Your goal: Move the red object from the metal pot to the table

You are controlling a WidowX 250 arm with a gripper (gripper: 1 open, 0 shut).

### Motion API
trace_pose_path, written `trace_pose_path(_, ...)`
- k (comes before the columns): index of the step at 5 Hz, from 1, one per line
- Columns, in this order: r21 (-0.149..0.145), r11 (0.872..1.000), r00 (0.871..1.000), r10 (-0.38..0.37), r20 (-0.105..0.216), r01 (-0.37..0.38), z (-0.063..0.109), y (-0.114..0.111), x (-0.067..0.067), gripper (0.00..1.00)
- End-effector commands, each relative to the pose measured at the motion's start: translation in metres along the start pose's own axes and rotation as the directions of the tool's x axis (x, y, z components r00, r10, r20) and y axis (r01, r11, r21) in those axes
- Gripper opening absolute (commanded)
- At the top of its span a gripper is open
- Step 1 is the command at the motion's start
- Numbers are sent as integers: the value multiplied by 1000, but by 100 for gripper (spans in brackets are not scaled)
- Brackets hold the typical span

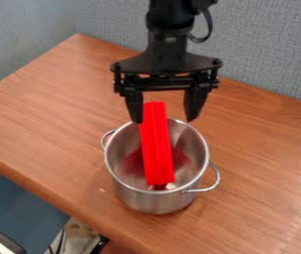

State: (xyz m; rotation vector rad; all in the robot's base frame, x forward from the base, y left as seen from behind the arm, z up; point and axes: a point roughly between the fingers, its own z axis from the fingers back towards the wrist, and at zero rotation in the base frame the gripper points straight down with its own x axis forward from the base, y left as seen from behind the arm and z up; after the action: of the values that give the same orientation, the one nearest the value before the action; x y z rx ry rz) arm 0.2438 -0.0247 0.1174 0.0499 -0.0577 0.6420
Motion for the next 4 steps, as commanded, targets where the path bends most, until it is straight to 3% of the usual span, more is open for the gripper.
trace_pose_path(1,10,1000,1000,2,9,-2,-4,2,2,100)
trace_pose_path(4,48,999,1000,10,-9,-10,-28,3,2,100)
